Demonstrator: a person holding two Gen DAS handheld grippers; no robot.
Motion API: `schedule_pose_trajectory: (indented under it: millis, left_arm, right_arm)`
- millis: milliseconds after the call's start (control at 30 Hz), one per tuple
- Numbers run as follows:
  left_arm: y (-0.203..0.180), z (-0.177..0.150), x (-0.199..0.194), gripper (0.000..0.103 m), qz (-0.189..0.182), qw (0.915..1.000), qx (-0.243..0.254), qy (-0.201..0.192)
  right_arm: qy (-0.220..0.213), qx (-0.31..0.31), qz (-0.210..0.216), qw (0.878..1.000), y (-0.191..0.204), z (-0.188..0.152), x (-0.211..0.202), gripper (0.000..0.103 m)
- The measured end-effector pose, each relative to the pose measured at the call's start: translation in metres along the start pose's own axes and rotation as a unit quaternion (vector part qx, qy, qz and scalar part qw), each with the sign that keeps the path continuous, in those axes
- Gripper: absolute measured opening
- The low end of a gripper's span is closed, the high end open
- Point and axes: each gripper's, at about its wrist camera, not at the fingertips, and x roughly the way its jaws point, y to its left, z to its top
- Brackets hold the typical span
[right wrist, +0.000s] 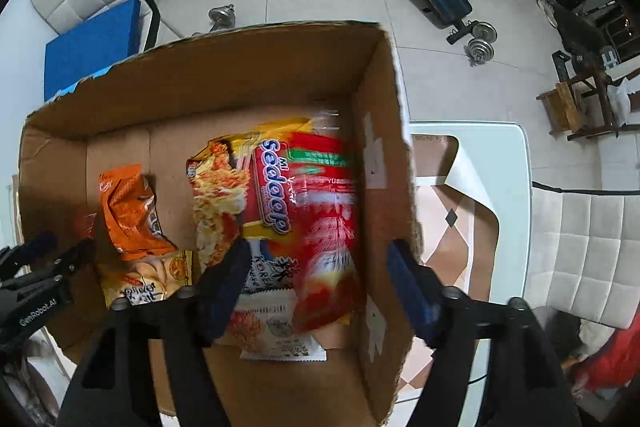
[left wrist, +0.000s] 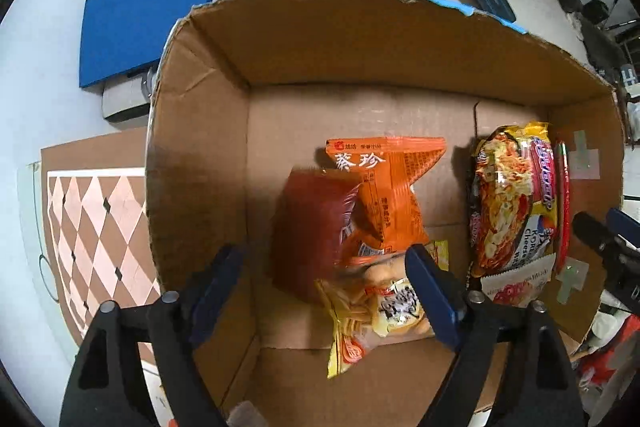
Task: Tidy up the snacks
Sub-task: 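Carry both packets into the cardboard box and open both tools, then move both tools back over the remaining snacks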
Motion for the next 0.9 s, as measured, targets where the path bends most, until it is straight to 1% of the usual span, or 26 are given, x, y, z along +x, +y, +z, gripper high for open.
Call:
schedule_pose_trajectory:
  millis: [33,67,200,300,467,567,700,900]
  left_arm:
    - [0.000,-0.001,-0.001,0.084,0.001,1.0000,0.000,-0.002]
    - [0.000,-0.002,-0.001,0.084,-0.006,1.0000,-0.001,-0.001]
    - [-0.002,-0.006,-0.007,0.084,-0.014,0.9998,-0.009,-0.008]
    - [-0.006,-0.018,-0.016,0.084,-0.025,0.9993,-0.016,-0.021]
    - [-0.005,-0.036,-0.029,0.084,-0.031,0.9980,-0.023,-0.050]
    - [-0.010,-0.054,-0.043,0.084,-0.031,0.9965,-0.023,-0.075]
    - [-0.018,-0.075,-0.062,0.084,-0.021,0.9939,-0.018,-0.107]
    - [-0.026,-0.103,-0.095,0.084,-0.008,0.9863,-0.014,-0.164]
  right_arm:
    - [-0.003,-0.004,0.000,1.000,0.003,-0.001,-0.001,0.084]
    - [-0.004,-0.005,0.000,1.000,0.004,-0.002,-0.002,0.088]
    - [-0.006,-0.010,0.008,1.000,0.007,-0.007,-0.008,0.090]
    - [-0.008,-0.009,0.015,1.000,0.006,-0.014,-0.011,0.092]
    - [-0.014,-0.004,0.038,0.999,0.005,-0.038,-0.018,0.094]
    - [-0.022,-0.005,0.043,0.999,0.005,-0.053,-0.023,0.096]
    - [-0.048,-0.009,0.040,0.998,0.008,-0.080,-0.037,0.096]
    - [-0.088,-0.020,0.039,0.995,0.017,-0.115,-0.067,0.096]
